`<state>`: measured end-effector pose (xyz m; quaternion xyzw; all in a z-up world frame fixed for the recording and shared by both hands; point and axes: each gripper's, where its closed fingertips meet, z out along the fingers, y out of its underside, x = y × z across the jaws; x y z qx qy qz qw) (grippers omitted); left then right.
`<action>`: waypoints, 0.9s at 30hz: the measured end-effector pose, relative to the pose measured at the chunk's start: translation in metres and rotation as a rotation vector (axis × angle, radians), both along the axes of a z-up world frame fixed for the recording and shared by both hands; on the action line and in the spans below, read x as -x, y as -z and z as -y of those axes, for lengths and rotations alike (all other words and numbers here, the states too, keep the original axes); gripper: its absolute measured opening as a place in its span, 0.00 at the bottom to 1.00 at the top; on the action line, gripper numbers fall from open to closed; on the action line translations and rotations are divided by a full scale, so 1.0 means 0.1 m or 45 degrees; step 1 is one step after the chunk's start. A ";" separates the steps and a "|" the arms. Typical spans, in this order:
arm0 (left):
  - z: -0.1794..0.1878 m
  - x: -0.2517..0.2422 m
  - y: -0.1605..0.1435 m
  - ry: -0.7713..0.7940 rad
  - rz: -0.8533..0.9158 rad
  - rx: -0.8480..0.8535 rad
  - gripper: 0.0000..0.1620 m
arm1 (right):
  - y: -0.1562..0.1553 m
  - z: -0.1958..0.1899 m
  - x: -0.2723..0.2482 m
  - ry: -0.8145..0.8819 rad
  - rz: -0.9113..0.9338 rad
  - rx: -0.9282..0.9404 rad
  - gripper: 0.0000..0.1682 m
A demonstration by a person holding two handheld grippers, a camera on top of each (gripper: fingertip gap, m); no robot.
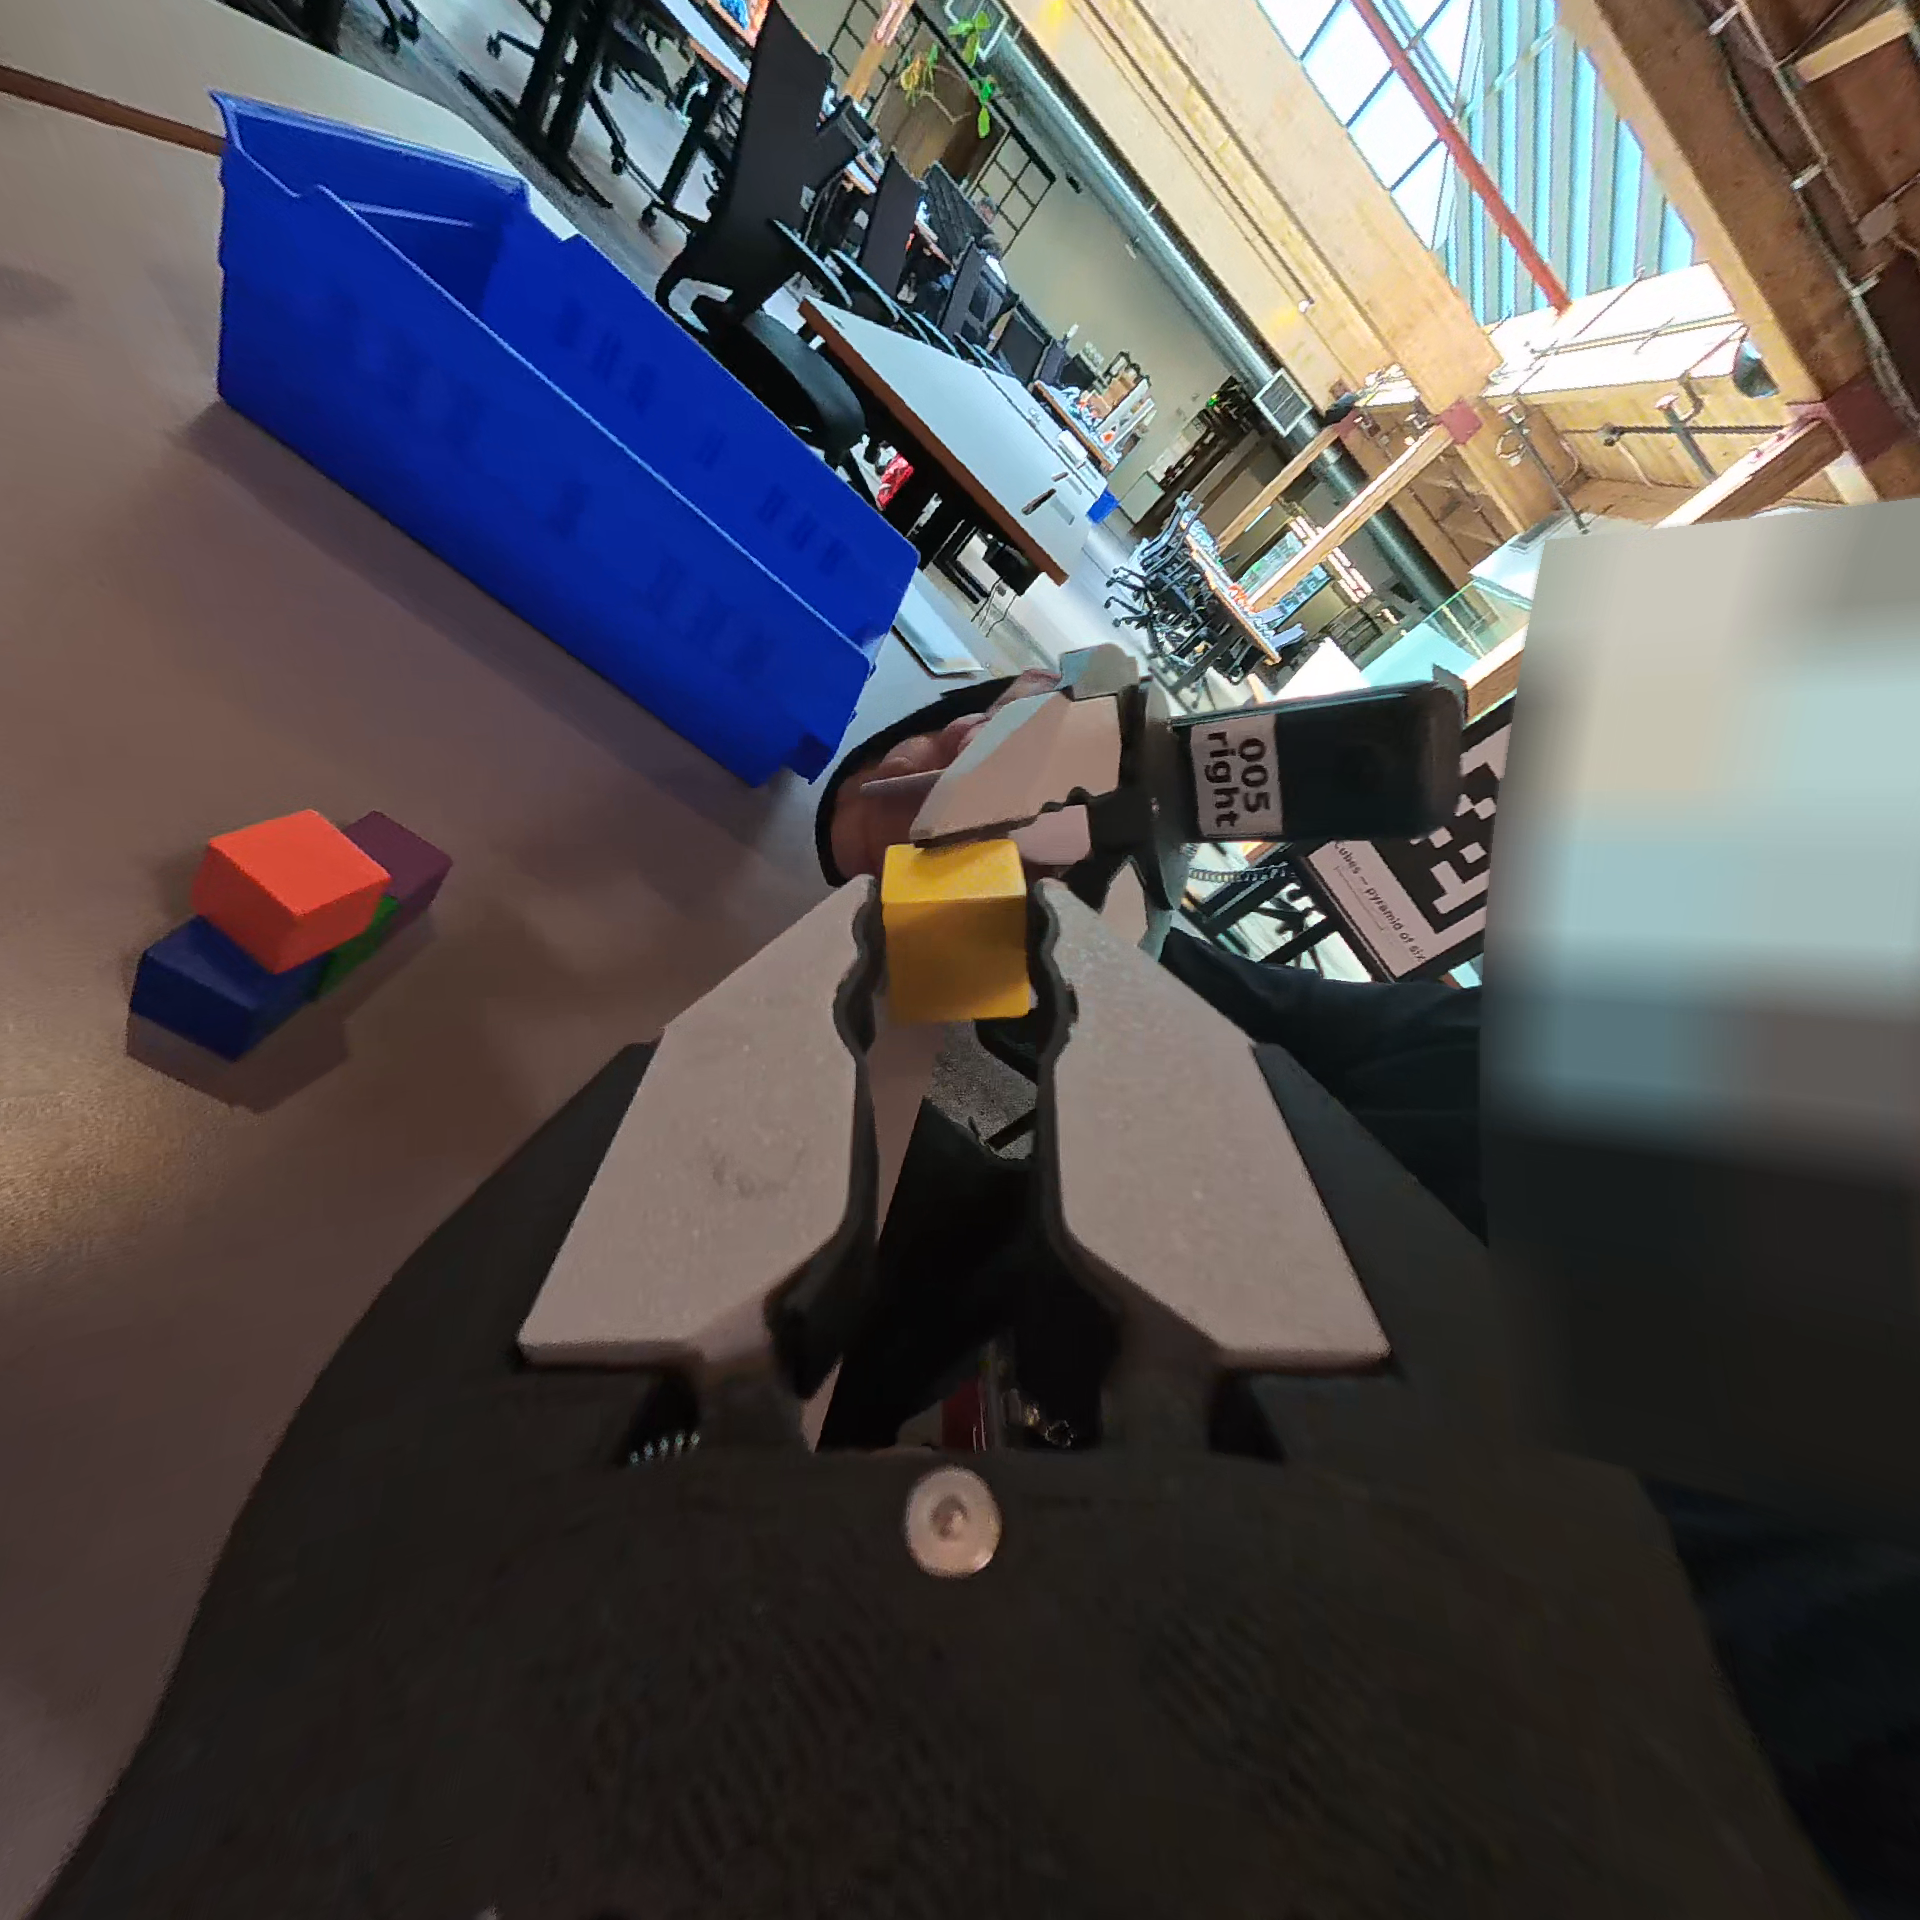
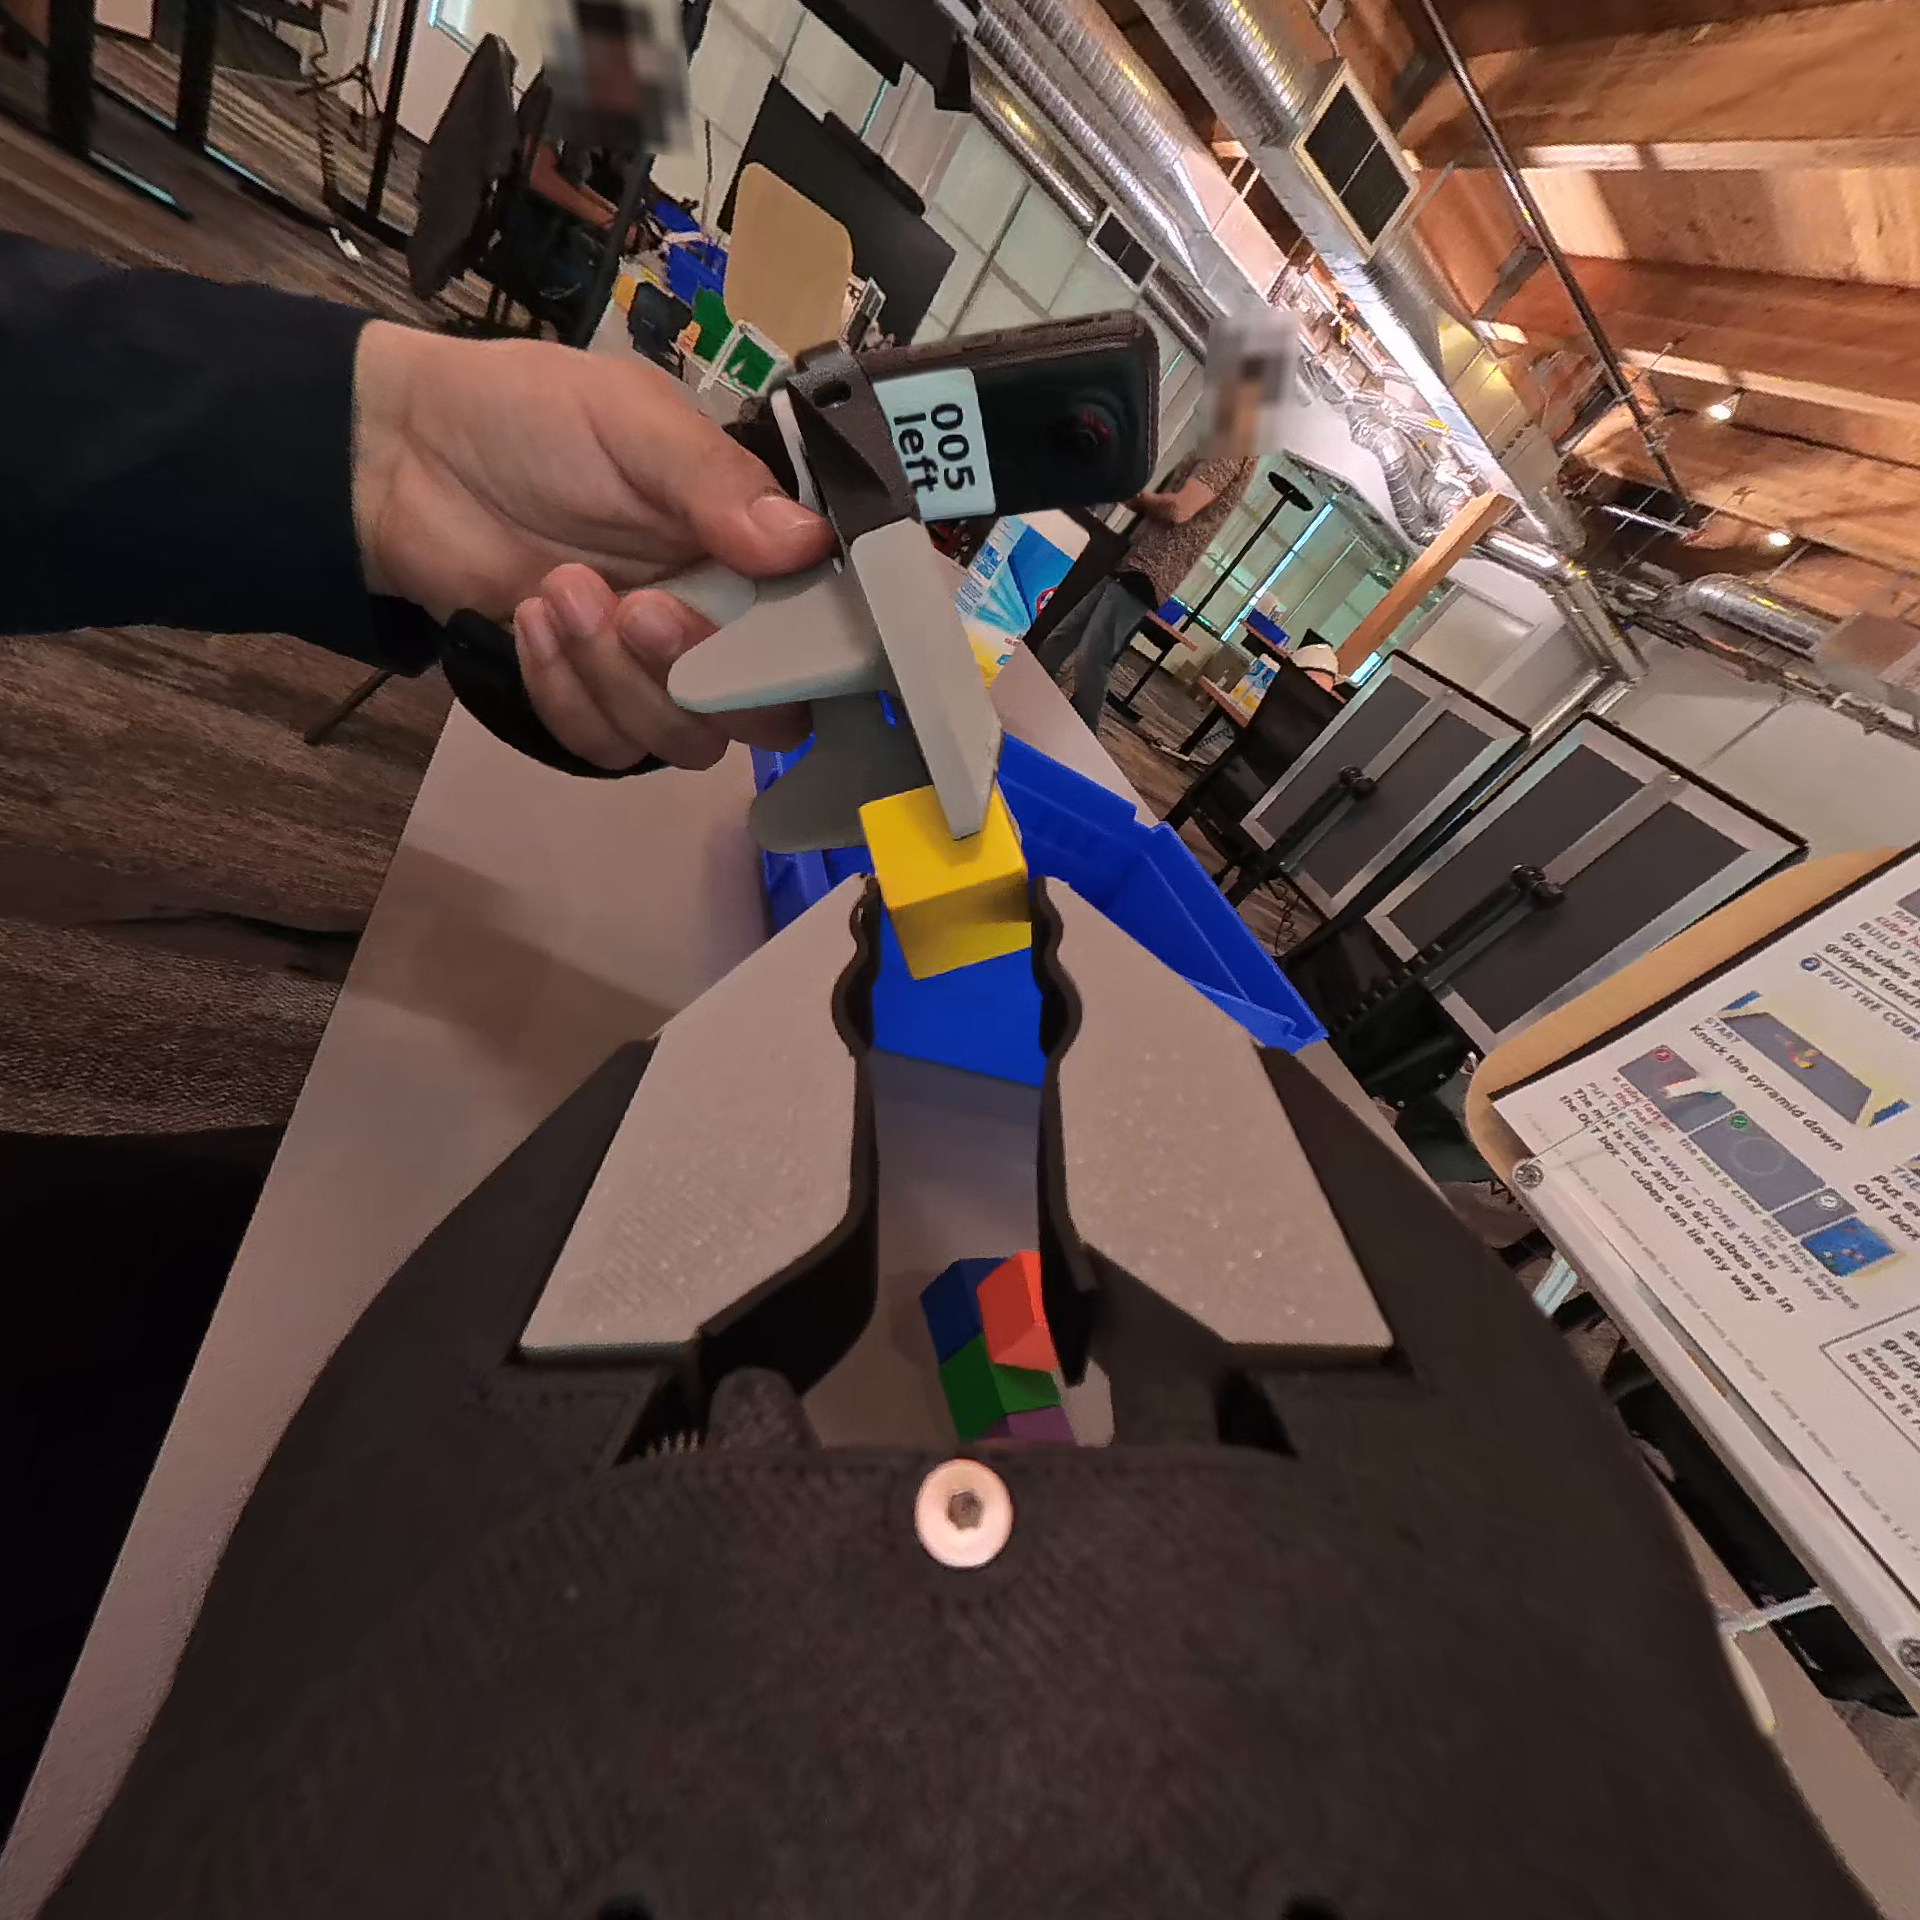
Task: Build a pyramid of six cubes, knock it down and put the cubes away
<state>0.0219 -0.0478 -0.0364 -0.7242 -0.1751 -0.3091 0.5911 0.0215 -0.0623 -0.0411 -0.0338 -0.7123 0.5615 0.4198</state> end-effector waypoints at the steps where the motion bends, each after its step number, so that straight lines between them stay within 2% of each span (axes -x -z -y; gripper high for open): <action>1: 0.00 0.00 0.01 0.004 -0.001 -0.001 0.15 | 0.02 0.00 0.00 -0.001 0.008 -0.015 0.15; 4: -0.02 0.03 0.07 -0.029 -0.051 0.027 0.16 | 0.06 -0.06 0.02 -0.004 0.094 -0.039 0.15; 8: 0.06 0.31 0.09 -0.223 -0.150 0.067 0.28 | 0.11 -0.39 0.27 0.111 0.271 -0.119 0.15; 12: 0.20 0.60 0.10 -0.421 -0.284 0.136 0.28 | 0.48 -0.71 0.55 0.239 0.680 -0.364 0.15; 14: 0.22 0.68 0.17 -0.482 -0.354 0.205 0.28 | 0.69 -0.83 0.63 0.310 0.786 -0.543 0.15; 21: 0.14 0.65 0.32 -0.450 -0.422 0.285 0.27 | 1.12 -0.88 0.80 0.378 1.006 -0.964 0.15; 27: 0.20 0.68 0.38 -0.461 -0.467 0.312 0.26 | 1.21 -0.88 0.88 0.391 1.098 -1.078 0.15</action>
